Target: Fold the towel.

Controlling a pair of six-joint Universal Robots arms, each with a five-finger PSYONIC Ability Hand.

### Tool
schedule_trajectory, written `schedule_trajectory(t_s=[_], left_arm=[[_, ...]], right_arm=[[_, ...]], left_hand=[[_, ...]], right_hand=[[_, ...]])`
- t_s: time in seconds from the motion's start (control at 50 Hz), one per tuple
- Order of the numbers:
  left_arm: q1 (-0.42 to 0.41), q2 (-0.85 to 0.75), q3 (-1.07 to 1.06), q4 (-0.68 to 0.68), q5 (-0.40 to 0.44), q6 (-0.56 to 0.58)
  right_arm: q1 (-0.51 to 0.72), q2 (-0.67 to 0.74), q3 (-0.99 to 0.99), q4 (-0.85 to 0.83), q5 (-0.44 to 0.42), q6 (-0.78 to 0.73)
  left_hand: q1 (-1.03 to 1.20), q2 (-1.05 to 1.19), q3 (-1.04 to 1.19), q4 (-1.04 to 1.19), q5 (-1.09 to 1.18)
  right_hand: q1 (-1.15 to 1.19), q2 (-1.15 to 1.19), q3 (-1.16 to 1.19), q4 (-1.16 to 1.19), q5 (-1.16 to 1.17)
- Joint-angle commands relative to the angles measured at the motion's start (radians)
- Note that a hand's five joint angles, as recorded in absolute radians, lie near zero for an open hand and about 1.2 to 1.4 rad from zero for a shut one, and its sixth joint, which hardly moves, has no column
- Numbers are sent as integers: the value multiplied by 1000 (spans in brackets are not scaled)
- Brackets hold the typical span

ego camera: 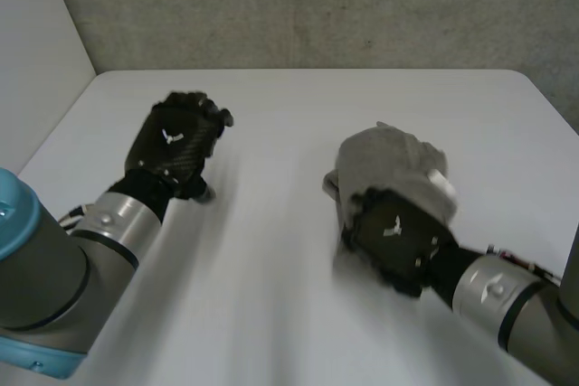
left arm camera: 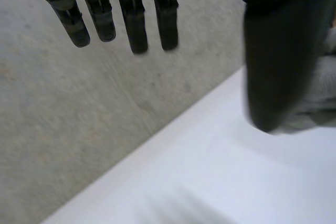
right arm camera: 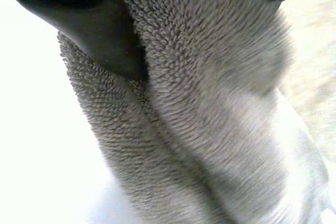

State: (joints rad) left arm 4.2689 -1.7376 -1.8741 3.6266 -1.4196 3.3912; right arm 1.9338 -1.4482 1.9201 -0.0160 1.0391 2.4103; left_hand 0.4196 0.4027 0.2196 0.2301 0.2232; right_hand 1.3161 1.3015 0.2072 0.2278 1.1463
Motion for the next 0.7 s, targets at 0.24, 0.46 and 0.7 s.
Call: schedule_trajectory(t_s=[0.24, 0.46, 0.7], left_arm=[[-76, -255, 245, -68, -2, -13], [-173, -417, 446, -163, 33, -15], [-250, -510, 561, -226, 113, -44]], right_arm=[[-96, -63, -110, 111, 254, 4], [-208, -60, -133, 50, 269, 223], [-323, 19, -125, 18, 211, 257]], left_hand=[[-200, -183, -45, -56, -178], [-194, -177, -45, -56, -173], [-180, -163, -45, -56, -158]], right_hand=[[-1142, -1127, -33, -53, -1146], [-1142, -1127, -33, -53, -1146], [-1142, -1127, -33, -53, -1146]])
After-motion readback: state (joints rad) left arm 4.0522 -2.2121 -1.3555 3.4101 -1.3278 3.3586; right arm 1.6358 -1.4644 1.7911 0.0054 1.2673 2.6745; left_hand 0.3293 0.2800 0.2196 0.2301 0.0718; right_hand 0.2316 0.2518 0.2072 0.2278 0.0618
